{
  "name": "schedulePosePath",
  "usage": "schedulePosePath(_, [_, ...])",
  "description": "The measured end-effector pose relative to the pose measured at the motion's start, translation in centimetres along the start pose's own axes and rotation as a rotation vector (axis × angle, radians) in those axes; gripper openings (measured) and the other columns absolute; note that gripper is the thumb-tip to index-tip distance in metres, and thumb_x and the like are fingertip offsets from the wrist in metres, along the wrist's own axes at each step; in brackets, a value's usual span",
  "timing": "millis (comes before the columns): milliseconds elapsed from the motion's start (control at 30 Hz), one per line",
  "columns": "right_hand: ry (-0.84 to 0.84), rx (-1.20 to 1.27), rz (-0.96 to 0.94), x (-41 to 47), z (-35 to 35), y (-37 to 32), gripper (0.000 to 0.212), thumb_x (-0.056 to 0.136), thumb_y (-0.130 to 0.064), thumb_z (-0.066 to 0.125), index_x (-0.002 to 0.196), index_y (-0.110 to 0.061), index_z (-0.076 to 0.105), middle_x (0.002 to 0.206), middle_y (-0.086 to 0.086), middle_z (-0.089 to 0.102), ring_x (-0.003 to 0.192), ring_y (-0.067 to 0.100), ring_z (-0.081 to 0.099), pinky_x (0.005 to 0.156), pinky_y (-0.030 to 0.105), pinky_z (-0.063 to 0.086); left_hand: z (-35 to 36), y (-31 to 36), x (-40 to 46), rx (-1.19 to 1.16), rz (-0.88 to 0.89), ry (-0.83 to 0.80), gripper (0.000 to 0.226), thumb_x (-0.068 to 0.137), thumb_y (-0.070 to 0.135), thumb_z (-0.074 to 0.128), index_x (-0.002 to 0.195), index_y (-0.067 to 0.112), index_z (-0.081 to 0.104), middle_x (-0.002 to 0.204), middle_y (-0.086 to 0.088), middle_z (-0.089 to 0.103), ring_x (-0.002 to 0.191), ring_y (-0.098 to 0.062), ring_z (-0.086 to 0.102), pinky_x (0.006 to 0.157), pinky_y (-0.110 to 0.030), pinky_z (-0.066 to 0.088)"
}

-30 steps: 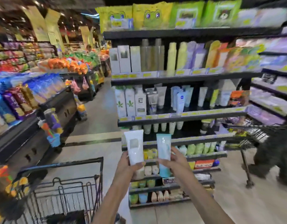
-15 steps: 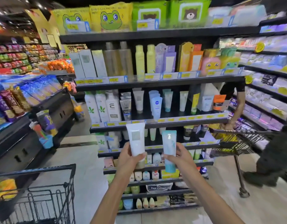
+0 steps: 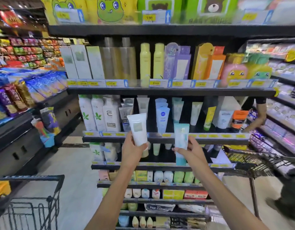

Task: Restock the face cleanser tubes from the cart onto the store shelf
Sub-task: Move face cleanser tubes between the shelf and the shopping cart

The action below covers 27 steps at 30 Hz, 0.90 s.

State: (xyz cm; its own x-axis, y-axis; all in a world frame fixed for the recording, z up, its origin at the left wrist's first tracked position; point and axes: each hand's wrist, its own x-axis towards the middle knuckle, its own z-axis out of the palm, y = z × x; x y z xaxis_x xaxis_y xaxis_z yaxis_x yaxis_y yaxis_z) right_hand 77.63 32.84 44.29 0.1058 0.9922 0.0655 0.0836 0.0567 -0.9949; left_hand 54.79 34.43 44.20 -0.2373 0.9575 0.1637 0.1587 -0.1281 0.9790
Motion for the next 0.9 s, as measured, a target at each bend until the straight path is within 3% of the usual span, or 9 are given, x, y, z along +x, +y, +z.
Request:
schedulePosePath(233, [0.038, 0.022, -0.004, 6.0, -2.0, 0.7, 0.053, 0.083, -0.011, 0.084, 0.121, -0.036, 0.057, 0.117, -0.001, 0.072, 0.105, 0.021, 0.071, 0.089, 0.049, 0.059, 3.4, 0.4, 7.4, 0.041, 0.058, 0.082, 0.076, 0.079, 0.014, 0.086, 0.141, 0.026, 0.044, 0.137, 0.003, 0.06, 0.125, -0.018, 0.057, 0.103, -0.044, 0.052])
schedulePosePath(400, [0.041, 0.042, 0.015, 8.3, -2.7, 1.6, 0.051, 0.081, -0.01, 0.085, 0.115, -0.039, 0.06, 0.11, -0.004, 0.076, 0.104, 0.022, 0.072, 0.089, 0.052, 0.059, 5.7, 0.0, 12.1, 0.176, 0.061, 0.12, 0.07, 0.078, 0.014, 0.087, 0.135, 0.018, 0.047, 0.134, -0.005, 0.062, 0.126, -0.025, 0.059, 0.1, -0.042, 0.054])
schedulePosePath(633, [0.004, 0.061, 0.002, 10.1, -3.9, 2.3, 0.053, 0.083, -0.008, 0.083, 0.124, -0.032, 0.059, 0.116, -0.002, 0.074, 0.106, 0.021, 0.072, 0.088, 0.044, 0.059, 7.9, -1.3, 15.9, 0.349, -0.019, 0.148, 0.06, 0.079, 0.014, 0.086, 0.123, 0.013, 0.044, 0.126, -0.012, 0.065, 0.116, -0.032, 0.064, 0.088, -0.042, 0.055])
schedulePosePath(833, [0.002, 0.081, 0.008, 10.8, -5.0, 2.7, 0.051, 0.084, -0.007, 0.082, 0.125, -0.03, 0.059, 0.117, -0.002, 0.074, 0.107, 0.022, 0.073, 0.088, 0.043, 0.058, 8.7, -2.4, 17.7, 0.423, -0.077, 0.133, 0.053, 0.083, 0.008, 0.081, 0.118, 0.01, 0.04, 0.121, -0.014, 0.063, 0.101, -0.027, 0.061, 0.061, -0.023, 0.047])
schedulePosePath(900, [0.011, 0.09, 0.008, 10.8, -5.3, 2.8, 0.054, 0.083, -0.007, 0.082, 0.127, -0.027, 0.059, 0.117, -0.003, 0.074, 0.104, 0.017, 0.072, 0.081, 0.035, 0.057, 8.8, -2.8, 18.3, 0.442, -0.066, 0.141, 0.055, 0.082, 0.007, 0.081, 0.119, 0.01, 0.04, 0.122, -0.015, 0.064, 0.105, -0.031, 0.064, 0.068, -0.031, 0.054])
